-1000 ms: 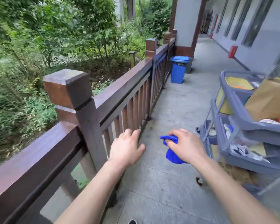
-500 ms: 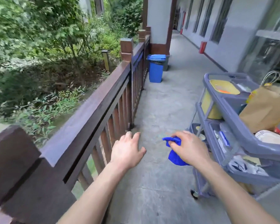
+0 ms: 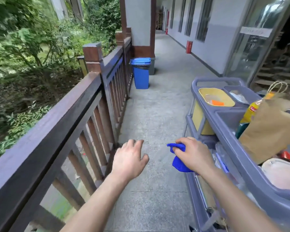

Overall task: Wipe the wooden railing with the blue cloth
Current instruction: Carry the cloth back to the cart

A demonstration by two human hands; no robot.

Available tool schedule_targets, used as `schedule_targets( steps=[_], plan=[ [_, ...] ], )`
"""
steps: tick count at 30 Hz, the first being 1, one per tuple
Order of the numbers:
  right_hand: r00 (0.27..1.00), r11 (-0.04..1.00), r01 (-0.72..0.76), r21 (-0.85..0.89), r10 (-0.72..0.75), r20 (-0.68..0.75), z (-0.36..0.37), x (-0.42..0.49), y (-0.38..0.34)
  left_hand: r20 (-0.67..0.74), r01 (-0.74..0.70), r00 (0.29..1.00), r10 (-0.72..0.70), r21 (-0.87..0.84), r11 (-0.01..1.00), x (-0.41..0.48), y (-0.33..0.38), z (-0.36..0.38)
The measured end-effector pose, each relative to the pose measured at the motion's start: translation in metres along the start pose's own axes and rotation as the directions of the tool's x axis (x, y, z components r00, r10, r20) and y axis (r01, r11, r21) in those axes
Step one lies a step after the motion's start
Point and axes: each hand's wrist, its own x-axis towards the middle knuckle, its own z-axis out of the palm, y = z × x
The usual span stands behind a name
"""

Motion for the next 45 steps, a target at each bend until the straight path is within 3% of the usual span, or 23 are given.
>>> schedule_targets(
  steps=[10, 18, 28, 35, 41, 45],
  plan=[
    [0.991, 0.991, -0.137, -0.012, 0.137, -0.014, 0.01, 0.138, 0.074, 0.036, -0.109, 0.993, 0.111, -0.052, 0.993, 0.175, 0.03, 0.048],
    [0.926, 0.941, -0.339, 0.012, 0.335, -0.174, 0.035, 0.24, 0.105, 0.09, -0.325, 0.939, 0.333, -0.091, 0.941, 0.341, 0.02, 0.085],
    [0.743, 0.79, -0.611, 0.039, 0.59, -0.316, 0.032, 0.316, 0.135, 0.166, -0.646, 0.731, 0.662, -0.146, 0.75, 0.491, 0.065, 0.116],
    [0.636, 0.734, -0.677, 0.052, 0.62, -0.459, 0.02, 0.349, 0.188, 0.107, -0.769, 0.594, 0.797, -0.214, 0.602, 0.543, 0.134, 0.16],
    [0.554, 0.697, -0.708, 0.116, 0.65, -0.521, 0.01, 0.371, 0.224, 0.089, -0.88, 0.435, 0.896, -0.168, 0.444, 0.577, 0.188, 0.198],
    [0.527, 0.687, -0.725, 0.059, 0.607, -0.596, 0.017, 0.388, 0.243, 0.121, -0.922, 0.345, 0.931, -0.141, 0.36, 0.608, 0.216, 0.219]
  ],
)
